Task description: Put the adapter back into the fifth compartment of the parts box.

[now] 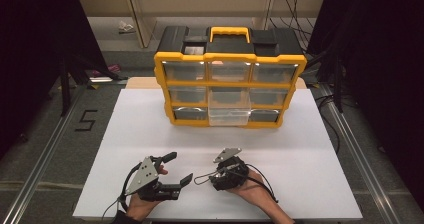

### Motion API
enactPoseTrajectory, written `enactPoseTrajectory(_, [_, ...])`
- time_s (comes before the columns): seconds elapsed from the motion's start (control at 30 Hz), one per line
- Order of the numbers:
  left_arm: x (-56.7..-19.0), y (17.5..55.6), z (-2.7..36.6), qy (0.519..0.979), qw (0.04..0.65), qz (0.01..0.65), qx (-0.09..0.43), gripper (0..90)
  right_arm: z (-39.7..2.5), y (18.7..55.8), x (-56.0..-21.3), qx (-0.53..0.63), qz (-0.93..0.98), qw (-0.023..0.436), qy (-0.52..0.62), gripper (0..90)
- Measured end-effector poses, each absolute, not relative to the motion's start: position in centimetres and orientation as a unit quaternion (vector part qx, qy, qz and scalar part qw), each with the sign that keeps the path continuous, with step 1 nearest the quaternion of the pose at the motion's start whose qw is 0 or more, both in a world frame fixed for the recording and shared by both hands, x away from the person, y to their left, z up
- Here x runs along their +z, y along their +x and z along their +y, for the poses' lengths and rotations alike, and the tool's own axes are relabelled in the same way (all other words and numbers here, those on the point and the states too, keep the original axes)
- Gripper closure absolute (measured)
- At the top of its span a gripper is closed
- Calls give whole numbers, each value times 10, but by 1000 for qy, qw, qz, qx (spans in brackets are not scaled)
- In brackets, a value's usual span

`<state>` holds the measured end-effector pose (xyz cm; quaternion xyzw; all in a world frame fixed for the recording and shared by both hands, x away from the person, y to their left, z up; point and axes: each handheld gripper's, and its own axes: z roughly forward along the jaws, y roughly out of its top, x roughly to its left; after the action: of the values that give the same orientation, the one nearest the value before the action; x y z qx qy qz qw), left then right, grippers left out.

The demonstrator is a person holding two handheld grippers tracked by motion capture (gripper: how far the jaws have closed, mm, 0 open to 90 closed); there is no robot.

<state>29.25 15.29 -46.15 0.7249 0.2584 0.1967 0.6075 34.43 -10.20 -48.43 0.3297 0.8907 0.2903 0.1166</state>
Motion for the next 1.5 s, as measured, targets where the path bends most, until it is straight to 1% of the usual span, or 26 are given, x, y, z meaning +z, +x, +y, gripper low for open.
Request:
enactPoseTrajectory(0.23, [-461, 292, 153, 726, 607, 258, 197, 172, -105, 346, -484, 280, 896, 113, 325, 346])
enactPoseTrajectory(0.4, [-462, 292, 152, 727, 606, 257, 197, 173, -107, 345, -481, 270, 902, 107, 318, 371])
enactPoseTrajectory(0.6, [-462, 292, 153, 726, 606, 257, 197, 173, -109, 346, -478, 259, 911, 96, 306, 448])
enactPoseTrajectory(0.73, [-462, 292, 153, 727, 605, 257, 197, 173, -110, 345, -476, 251, 917, 78, 300, 509])
enactPoseTrajectory(0.77, [-462, 292, 153, 727, 605, 257, 197, 173, -110, 345, -476, 251, 917, 78, 300, 509])
enactPoseTrajectory(0.8, [-462, 292, 153, 727, 606, 257, 197, 173, -109, 344, -474, 242, 921, 78, 294, 545])
enactPoseTrajectory(0.83, [-462, 292, 153, 726, 606, 258, 197, 173, -109, 344, -474, 242, 921, 78, 294, 545])
enactPoseTrajectory(0.87, [-462, 292, 153, 726, 606, 257, 197, 173, -109, 344, -474, 240, 922, 75, 294, 572])
enactPoseTrajectory(1.13, [-462, 293, 152, 727, 605, 256, 197, 173, -106, 344, -472, 233, 929, 73, 278, 664])
enactPoseTrajectory(1.17, [-462, 293, 152, 727, 605, 257, 197, 173, -106, 344, -472, 233, 929, 73, 278, 664])
enactPoseTrajectory(1.2, [-462, 293, 152, 727, 606, 257, 197, 173, -104, 343, -473, 236, 928, 72, 281, 697])
enactPoseTrajectory(1.23, [-462, 293, 152, 727, 606, 257, 197, 174, -104, 343, -473, 236, 928, 72, 281, 697])
enactPoseTrajectory(1.27, [-462, 292, 152, 727, 605, 258, 197, 173, -104, 343, -472, 230, 932, 70, 273, 728])
enactPoseTrajectory(1.37, [-462, 292, 152, 727, 606, 257, 197, 173, -102, 343, -472, 233, 932, 70, 270, 758])
enactPoseTrajectory(1.5, [-461, 292, 153, 724, 608, 258, 197, 173, -103, 341, -469, 233, 933, 78, 261, 761])
